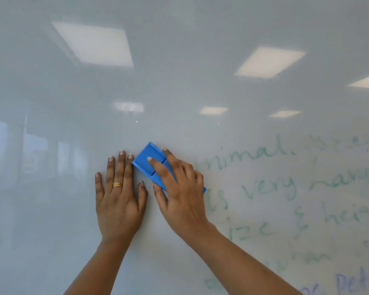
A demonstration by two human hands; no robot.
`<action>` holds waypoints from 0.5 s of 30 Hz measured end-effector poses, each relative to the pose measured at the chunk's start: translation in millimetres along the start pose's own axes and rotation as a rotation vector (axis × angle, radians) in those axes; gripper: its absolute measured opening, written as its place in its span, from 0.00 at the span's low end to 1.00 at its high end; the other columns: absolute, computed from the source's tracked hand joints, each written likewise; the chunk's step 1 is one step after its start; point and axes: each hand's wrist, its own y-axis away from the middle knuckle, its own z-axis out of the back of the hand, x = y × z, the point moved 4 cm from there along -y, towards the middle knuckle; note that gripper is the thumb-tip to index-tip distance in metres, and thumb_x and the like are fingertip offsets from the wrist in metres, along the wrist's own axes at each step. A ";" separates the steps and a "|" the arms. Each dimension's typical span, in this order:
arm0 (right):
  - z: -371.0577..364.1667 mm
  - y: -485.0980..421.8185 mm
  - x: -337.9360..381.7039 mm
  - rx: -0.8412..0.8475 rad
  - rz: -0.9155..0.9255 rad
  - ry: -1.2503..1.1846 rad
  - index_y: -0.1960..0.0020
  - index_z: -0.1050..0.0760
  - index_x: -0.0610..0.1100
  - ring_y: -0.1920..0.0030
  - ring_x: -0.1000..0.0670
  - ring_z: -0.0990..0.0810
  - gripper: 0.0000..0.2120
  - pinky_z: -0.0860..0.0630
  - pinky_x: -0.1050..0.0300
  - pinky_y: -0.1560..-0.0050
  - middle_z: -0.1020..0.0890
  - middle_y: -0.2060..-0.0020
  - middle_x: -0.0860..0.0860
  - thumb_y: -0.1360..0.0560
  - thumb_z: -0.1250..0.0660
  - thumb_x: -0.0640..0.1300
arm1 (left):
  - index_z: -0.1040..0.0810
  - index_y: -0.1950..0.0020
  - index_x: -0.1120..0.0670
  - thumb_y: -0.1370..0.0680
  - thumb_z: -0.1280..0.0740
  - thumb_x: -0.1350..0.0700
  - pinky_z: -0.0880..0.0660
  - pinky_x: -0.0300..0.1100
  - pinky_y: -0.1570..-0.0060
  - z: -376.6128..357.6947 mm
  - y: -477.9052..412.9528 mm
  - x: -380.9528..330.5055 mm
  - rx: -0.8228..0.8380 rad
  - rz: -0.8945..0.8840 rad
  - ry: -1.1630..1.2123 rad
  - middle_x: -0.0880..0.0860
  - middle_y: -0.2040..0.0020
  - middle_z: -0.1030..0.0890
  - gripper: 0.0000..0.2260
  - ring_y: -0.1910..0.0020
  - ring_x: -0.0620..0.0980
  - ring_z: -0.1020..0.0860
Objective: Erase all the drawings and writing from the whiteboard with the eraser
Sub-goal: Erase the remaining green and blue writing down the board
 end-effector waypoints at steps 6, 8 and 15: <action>11.9 -5.8 -29.1 -0.035 -0.010 0.039 0.29 0.41 0.48 0.44 0.50 0.29 0.26 0.29 0.52 0.51 0.29 0.32 0.50 0.26 0.42 0.50 | 0.44 0.25 0.57 0.22 0.50 0.50 0.53 0.49 0.27 1.4 26.0 4.8 0.023 -0.015 -0.023 0.56 0.26 0.40 0.26 0.26 0.52 0.45; 21.1 -13.0 -51.7 -0.087 -0.065 0.034 0.29 0.40 0.44 0.44 0.48 0.30 0.26 0.31 0.51 0.50 0.28 0.34 0.48 0.26 0.42 0.50 | 0.44 0.25 0.57 0.22 0.50 0.50 0.53 0.50 0.27 1.2 26.9 5.6 0.027 -0.010 -0.028 0.55 0.25 0.40 0.26 0.24 0.49 0.49; 44.7 -27.2 -100.6 -0.154 -0.215 0.041 0.28 0.38 0.40 0.39 0.44 0.29 0.28 0.31 0.48 0.44 0.32 0.31 0.46 0.25 0.45 0.51 | 0.45 0.25 0.57 0.22 0.50 0.50 0.53 0.50 0.27 0.2 27.5 4.6 0.035 -0.003 -0.030 0.54 0.25 0.41 0.26 0.24 0.46 0.52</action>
